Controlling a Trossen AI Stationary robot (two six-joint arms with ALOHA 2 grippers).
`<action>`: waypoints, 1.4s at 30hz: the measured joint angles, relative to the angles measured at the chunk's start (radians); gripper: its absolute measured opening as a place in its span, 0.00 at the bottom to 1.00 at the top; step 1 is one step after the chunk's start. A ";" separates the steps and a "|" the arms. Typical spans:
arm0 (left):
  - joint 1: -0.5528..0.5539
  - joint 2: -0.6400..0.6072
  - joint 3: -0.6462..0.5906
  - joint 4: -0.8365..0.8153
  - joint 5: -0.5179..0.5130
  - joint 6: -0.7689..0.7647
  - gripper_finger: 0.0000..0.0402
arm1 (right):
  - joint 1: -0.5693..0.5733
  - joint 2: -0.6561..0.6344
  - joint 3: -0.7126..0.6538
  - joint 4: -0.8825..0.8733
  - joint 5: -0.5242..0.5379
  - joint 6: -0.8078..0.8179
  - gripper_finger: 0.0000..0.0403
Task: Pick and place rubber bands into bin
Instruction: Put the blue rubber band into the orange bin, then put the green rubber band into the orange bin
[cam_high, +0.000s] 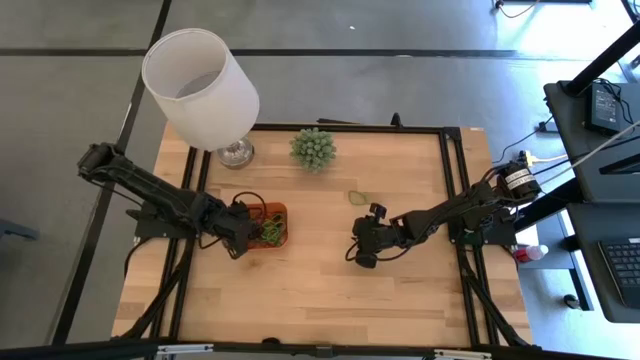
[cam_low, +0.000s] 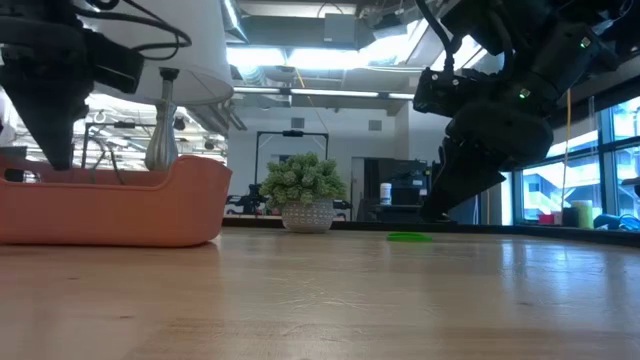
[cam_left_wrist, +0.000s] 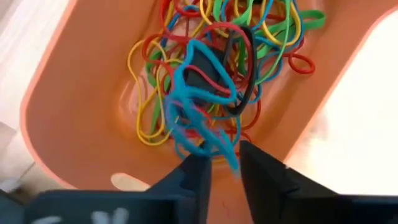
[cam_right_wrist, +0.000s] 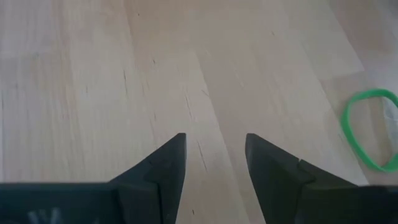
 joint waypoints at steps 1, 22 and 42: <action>0.003 0.000 0.000 -0.001 0.004 -0.005 0.21 | 0.000 0.000 0.000 0.000 0.000 0.000 0.42; 0.079 -0.219 0.000 -0.013 -0.143 0.094 0.34 | -0.010 0.000 0.000 0.028 0.001 -0.074 0.42; 0.079 -0.301 -0.113 0.467 -0.366 0.606 0.26 | -0.425 0.005 0.187 -0.285 -0.216 -0.071 0.42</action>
